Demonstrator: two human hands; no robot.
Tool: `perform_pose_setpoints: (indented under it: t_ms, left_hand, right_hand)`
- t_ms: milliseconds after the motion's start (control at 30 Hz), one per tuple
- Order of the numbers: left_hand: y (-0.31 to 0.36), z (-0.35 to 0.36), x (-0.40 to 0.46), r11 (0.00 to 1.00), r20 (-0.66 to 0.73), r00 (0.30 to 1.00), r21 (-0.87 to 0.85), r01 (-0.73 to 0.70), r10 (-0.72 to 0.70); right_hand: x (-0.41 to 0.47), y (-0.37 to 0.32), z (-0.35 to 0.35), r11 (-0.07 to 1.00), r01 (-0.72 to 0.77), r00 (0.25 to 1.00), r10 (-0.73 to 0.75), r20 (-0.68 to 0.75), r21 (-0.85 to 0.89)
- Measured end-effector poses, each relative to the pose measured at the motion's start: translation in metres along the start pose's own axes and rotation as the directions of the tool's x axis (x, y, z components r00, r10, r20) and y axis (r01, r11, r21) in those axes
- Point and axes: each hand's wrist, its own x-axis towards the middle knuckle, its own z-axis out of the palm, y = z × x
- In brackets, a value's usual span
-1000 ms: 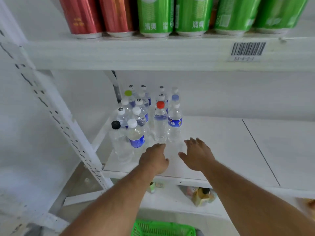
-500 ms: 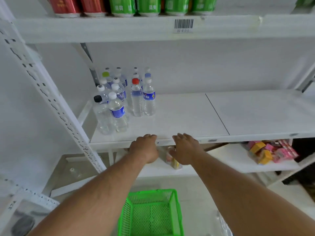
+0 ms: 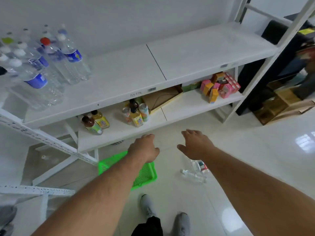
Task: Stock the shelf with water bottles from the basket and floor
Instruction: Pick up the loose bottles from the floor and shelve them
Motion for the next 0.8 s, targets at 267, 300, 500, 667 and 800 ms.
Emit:
perform_pose_setpoints:
  t_ms: [267, 300, 500, 667, 800]
  left_hand:
    - [0.050, 0.068, 0.031, 0.994, 0.120, 0.993, -0.104, 0.020, -0.007]
    - [0.052, 0.075, 0.037, 0.992, 0.135, 0.991, -0.120, 0.031, -0.015]
    - [0.062, 0.114, 0.078, 0.960, 0.230, 0.972, -0.257, 0.111, -0.051]
    - [0.064, 0.148, 0.111, 0.920, 0.297, 0.949, -0.334, 0.207, -0.105]
    - [0.067, 0.178, 0.128, 0.871, 0.362, 0.910, -0.357, 0.337, -0.203]
  right_hand:
    - [-0.020, 0.100, 0.037, 0.971, -0.226, 0.970, 0.217, 0.113, 0.074]
    - [-0.019, 0.108, 0.040, 0.966, -0.248, 0.964, 0.237, 0.120, 0.078]
    - [-0.010, 0.142, 0.061, 0.939, -0.342, 0.920, 0.327, 0.215, 0.034]
    - [0.023, 0.161, 0.083, 0.929, -0.368, 0.900, 0.344, 0.270, 0.043]
    - [0.056, 0.182, 0.104, 0.927, -0.364, 0.888, 0.319, 0.330, 0.084]
